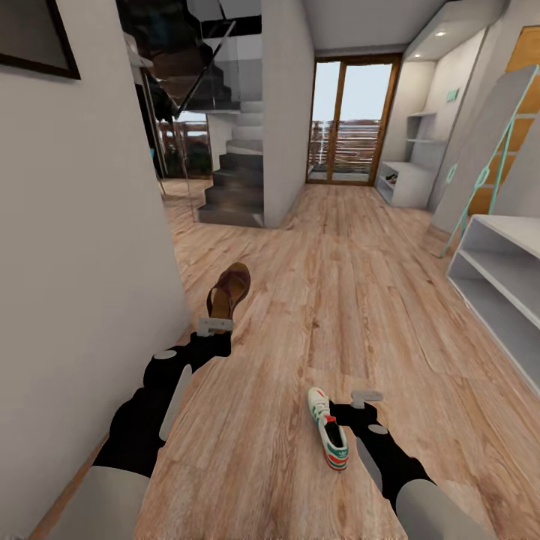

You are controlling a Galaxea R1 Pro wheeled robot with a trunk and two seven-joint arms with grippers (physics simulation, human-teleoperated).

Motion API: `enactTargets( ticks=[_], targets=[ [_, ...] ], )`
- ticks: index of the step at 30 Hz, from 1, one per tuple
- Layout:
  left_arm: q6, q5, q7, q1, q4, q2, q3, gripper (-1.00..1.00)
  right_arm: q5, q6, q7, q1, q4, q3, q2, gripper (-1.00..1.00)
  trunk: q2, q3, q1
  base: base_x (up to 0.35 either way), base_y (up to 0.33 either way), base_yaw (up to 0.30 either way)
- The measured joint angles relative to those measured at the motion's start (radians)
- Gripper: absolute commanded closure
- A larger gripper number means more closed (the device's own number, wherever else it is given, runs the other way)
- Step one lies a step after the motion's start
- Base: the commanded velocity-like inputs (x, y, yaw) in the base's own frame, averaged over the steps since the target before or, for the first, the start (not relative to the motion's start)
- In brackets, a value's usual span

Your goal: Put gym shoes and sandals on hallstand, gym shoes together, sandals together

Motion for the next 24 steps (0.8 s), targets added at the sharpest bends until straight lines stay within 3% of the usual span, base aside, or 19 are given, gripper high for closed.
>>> enactTargets(
  ticks=[16, 24],
  targets=[
    [-0.002, 0.000, 0.000, 0.000, 0.000, 0.000, 0.000, 1.00, 0.000, 0.000, 0.000, 0.000, 0.000, 0.000, -0.001, -1.00, -0.004, -0.086, 0.007, 0.000, 0.000, 0.153],
    [-0.002, 0.000, 0.000, 0.000, 0.000, 0.000, 0.000, 1.00, -0.005, 0.000, 0.000, 0.000, 0.000, -0.004, -0.002, -1.00, -0.006, -0.130, 0.011, 0.000, 0.000, 0.025]
  ],
)
